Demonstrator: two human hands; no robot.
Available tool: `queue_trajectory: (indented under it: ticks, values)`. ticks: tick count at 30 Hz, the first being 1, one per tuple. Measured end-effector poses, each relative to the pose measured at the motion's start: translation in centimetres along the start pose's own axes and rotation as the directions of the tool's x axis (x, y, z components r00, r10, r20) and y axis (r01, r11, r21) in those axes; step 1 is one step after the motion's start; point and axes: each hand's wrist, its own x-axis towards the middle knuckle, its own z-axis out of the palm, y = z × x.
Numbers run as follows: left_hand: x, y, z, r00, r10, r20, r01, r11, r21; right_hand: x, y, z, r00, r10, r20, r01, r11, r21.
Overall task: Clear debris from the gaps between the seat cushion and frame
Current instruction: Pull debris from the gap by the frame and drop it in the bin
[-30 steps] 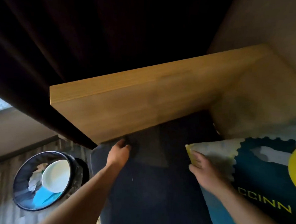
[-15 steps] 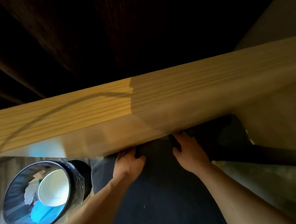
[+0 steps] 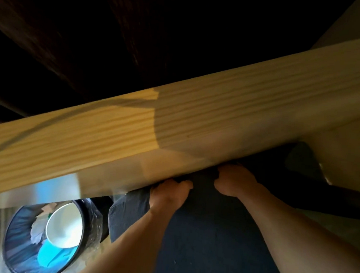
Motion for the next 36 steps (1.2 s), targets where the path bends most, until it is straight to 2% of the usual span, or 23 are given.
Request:
queue_trajectory:
  ticks: [3, 7, 10, 13, 17, 20, 22, 23, 25, 28, 29, 30, 32, 33, 36]
  values:
    - [0.2, -1.0, 0.0, 0.995, 0.084, 0.053, -0.091, 0.986, 0.138, 0.1, -0.1, 0.0, 0.999, -0.031, 0.008, 0.031, 0.999, -0.02]
    - [1.0, -2.1, -0.1, 0.986, 0.156, 0.061, -0.165, 0.967, 0.195, 0.6, 0.2, -0.3, 0.995, -0.063, 0.077, 0.061, 0.998, 0.034]
    - [1.5, -2.3, 0.3, 0.979, 0.184, 0.089, -0.201, 0.945, 0.26, 0.8, -0.2, -0.3, 0.993, -0.074, 0.093, 0.074, 0.997, 0.005]
    - [1.2, -2.5, 0.8, 0.983, 0.184, -0.011, -0.179, 0.966, 0.188, 0.5, -1.1, 0.5, 0.99, -0.136, 0.024, 0.137, 0.99, -0.033]
    - [0.6, -2.6, 1.1, 0.962, 0.259, -0.084, -0.243, 0.956, 0.163, 0.1, -1.2, 2.6, 0.957, -0.27, -0.109, 0.269, 0.963, -0.028]
    - [-0.3, -2.9, 0.9, 0.95, 0.28, -0.136, -0.248, 0.945, 0.213, -0.8, -0.5, 2.6, 0.937, -0.309, -0.165, 0.326, 0.942, 0.085]
    - [-1.5, -2.7, 1.2, 0.91, 0.33, -0.252, -0.27, 0.931, 0.244, -1.8, 0.5, 2.0, 0.918, -0.339, -0.207, 0.382, 0.896, 0.227]
    - [-2.3, -2.5, 1.4, 0.88, 0.361, -0.309, -0.284, 0.92, 0.269, -2.4, 1.2, 1.6, 0.925, -0.321, -0.204, 0.374, 0.866, 0.333]
    - [-3.6, -1.9, 2.2, 0.828, 0.412, -0.381, -0.303, 0.9, 0.313, -3.9, 3.3, 0.7, 0.965, -0.19, -0.179, 0.255, 0.834, 0.49]
    - [-5.8, 0.1, 3.3, 0.82, 0.41, -0.401, -0.289, 0.899, 0.328, -5.7, 7.9, -0.9, 0.973, 0.069, -0.22, 0.039, 0.891, 0.453]
    - [-6.6, 1.2, 3.8, 0.788, 0.467, -0.402, -0.337, 0.873, 0.353, -6.3, 9.7, -1.4, 0.96, 0.152, -0.235, -0.04, 0.905, 0.424]
    - [-7.2, 2.6, 4.5, 0.738, 0.555, -0.385, -0.418, 0.823, 0.386, -6.9, 11.6, -2.0, 0.943, 0.233, -0.236, -0.123, 0.907, 0.404]
    - [-8.1, 5.9, 6.3, 0.593, 0.739, -0.321, -0.593, 0.67, 0.446, -8.0, 15.0, -2.9, 0.9, 0.372, -0.228, -0.265, 0.881, 0.393]
    - [-8.3, 8.0, 7.1, 0.547, 0.794, -0.267, -0.659, 0.605, 0.447, -8.3, 16.4, -3.4, 0.883, 0.42, -0.207, -0.311, 0.856, 0.412]
    - [-8.2, 14.8, 9.3, 0.507, 0.86, -0.062, -0.775, 0.486, 0.403, -8.0, 18.9, -4.0, 0.865, 0.498, -0.058, -0.398, 0.753, 0.524]
